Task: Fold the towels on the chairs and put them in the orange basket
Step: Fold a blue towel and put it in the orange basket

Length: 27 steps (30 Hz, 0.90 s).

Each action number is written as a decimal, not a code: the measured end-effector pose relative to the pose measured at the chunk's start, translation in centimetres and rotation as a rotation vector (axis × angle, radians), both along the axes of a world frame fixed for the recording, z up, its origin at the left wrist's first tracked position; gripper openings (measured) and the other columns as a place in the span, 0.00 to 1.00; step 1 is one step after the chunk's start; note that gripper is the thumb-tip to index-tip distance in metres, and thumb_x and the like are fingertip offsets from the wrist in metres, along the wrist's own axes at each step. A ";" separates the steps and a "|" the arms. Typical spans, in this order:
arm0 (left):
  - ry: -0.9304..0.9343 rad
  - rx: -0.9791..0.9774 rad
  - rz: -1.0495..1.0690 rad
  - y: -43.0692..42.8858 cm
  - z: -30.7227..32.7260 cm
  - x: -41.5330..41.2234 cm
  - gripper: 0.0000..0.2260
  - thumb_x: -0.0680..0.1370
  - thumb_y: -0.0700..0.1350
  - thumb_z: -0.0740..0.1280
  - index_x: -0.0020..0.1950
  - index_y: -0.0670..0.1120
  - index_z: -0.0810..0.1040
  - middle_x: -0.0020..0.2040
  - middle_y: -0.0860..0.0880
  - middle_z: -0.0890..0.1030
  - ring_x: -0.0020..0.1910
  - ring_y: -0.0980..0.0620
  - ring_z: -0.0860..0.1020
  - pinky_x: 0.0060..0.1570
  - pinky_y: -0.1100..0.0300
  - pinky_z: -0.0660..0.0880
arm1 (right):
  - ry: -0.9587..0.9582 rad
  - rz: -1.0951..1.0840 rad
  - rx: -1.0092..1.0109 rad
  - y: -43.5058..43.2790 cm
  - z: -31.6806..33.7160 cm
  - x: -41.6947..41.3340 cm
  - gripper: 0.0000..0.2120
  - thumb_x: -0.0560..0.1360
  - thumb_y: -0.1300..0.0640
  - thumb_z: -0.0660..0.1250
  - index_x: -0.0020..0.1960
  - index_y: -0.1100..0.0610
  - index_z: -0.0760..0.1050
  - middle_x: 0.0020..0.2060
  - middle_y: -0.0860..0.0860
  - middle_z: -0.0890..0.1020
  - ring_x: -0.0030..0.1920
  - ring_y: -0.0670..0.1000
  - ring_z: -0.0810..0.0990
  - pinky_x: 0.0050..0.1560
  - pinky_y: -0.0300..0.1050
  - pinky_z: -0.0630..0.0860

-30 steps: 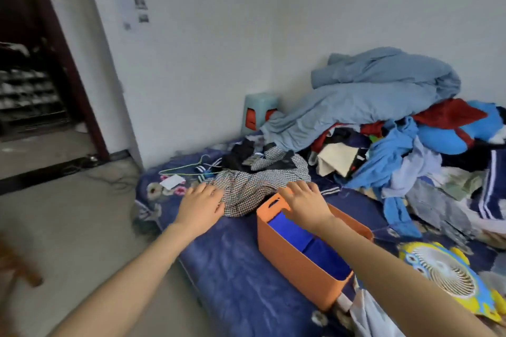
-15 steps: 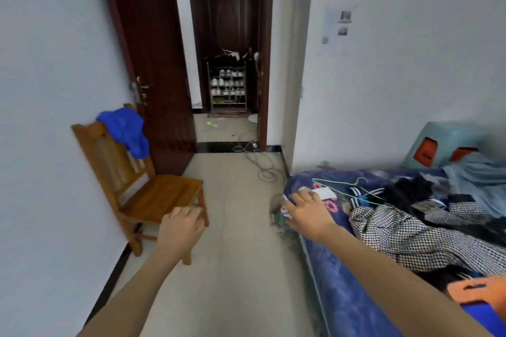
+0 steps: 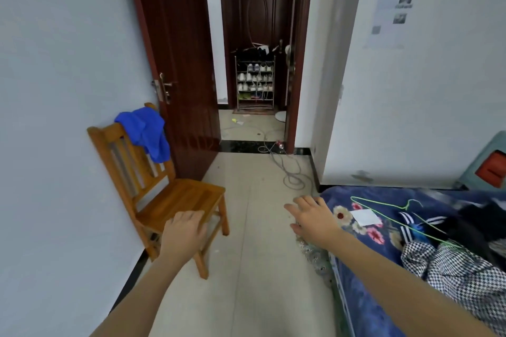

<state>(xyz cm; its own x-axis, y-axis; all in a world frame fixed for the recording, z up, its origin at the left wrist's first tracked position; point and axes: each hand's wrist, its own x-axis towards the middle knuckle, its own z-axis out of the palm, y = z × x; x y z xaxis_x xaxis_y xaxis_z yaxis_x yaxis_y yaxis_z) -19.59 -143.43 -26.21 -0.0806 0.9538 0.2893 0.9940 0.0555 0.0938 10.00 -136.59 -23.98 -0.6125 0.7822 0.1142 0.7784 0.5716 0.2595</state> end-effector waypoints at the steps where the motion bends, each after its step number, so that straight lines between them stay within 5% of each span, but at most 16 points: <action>1: -0.006 0.014 0.006 1.9 0.3 0.5 0.15 0.70 0.50 0.60 0.45 0.45 0.83 0.41 0.46 0.84 0.39 0.44 0.82 0.35 0.52 0.77 | -0.004 0.018 0.035 1.6 0.3 0.2 0.28 0.45 0.43 0.81 0.44 0.50 0.82 0.38 0.49 0.83 0.37 0.51 0.82 0.33 0.44 0.77; 5: -0.102 0.070 0.048 10.2 1.5 3.4 0.13 0.77 0.47 0.63 0.59 0.45 0.79 0.56 0.45 0.81 0.56 0.43 0.77 0.54 0.51 0.72 | 0.019 0.086 0.143 10.2 1.4 0.8 0.27 0.49 0.45 0.81 0.47 0.51 0.82 0.41 0.51 0.83 0.40 0.52 0.83 0.37 0.45 0.78; 11: -0.130 0.078 0.160 19.0 2.3 3.6 0.18 0.79 0.52 0.55 0.64 0.49 0.74 0.63 0.49 0.76 0.62 0.49 0.72 0.60 0.55 0.66 | 0.120 0.144 0.039 21.6 3.2 -0.3 0.24 0.59 0.50 0.78 0.54 0.54 0.79 0.48 0.55 0.82 0.48 0.57 0.82 0.45 0.52 0.78; 14: -0.128 0.017 0.237 21.2 2.0 1.8 0.18 0.80 0.53 0.54 0.67 0.51 0.71 0.65 0.50 0.74 0.65 0.50 0.70 0.63 0.56 0.63 | 0.117 0.221 -0.032 25.6 3.3 -2.1 0.23 0.76 0.52 0.62 0.70 0.56 0.65 0.67 0.56 0.69 0.68 0.56 0.66 0.66 0.52 0.62; 17: -0.142 -0.029 0.356 24.0 1.2 -0.6 0.18 0.81 0.52 0.55 0.69 0.50 0.68 0.67 0.50 0.72 0.67 0.50 0.67 0.66 0.56 0.60 | 0.139 0.374 -0.044 31.3 1.8 -5.0 0.24 0.79 0.51 0.55 0.74 0.54 0.57 0.71 0.53 0.62 0.72 0.53 0.59 0.69 0.48 0.56; 20: -0.201 -0.062 0.467 27.1 -0.4 -4.2 0.18 0.81 0.52 0.55 0.69 0.51 0.68 0.67 0.50 0.72 0.66 0.49 0.68 0.66 0.53 0.62 | 0.101 0.370 -0.051 36.7 0.6 -9.4 0.25 0.76 0.50 0.62 0.71 0.55 0.64 0.67 0.55 0.69 0.68 0.54 0.65 0.66 0.48 0.63; 23: -0.237 -0.030 0.546 31.5 -1.8 -8.9 0.17 0.80 0.52 0.57 0.68 0.51 0.69 0.65 0.49 0.75 0.64 0.48 0.71 0.64 0.51 0.67 | 0.053 0.429 -0.023 42.4 0.3 -14.7 0.28 0.52 0.45 0.81 0.50 0.51 0.81 0.43 0.51 0.83 0.44 0.51 0.83 0.41 0.43 0.79; 27: -0.309 -0.015 0.644 37.3 -2.5 -13.7 0.19 0.80 0.52 0.58 0.70 0.50 0.68 0.67 0.47 0.74 0.66 0.45 0.70 0.64 0.48 0.67 | 0.016 0.473 -0.048 49.1 -0.3 -20.1 0.28 0.46 0.42 0.79 0.45 0.48 0.82 0.37 0.46 0.82 0.38 0.47 0.82 0.34 0.38 0.78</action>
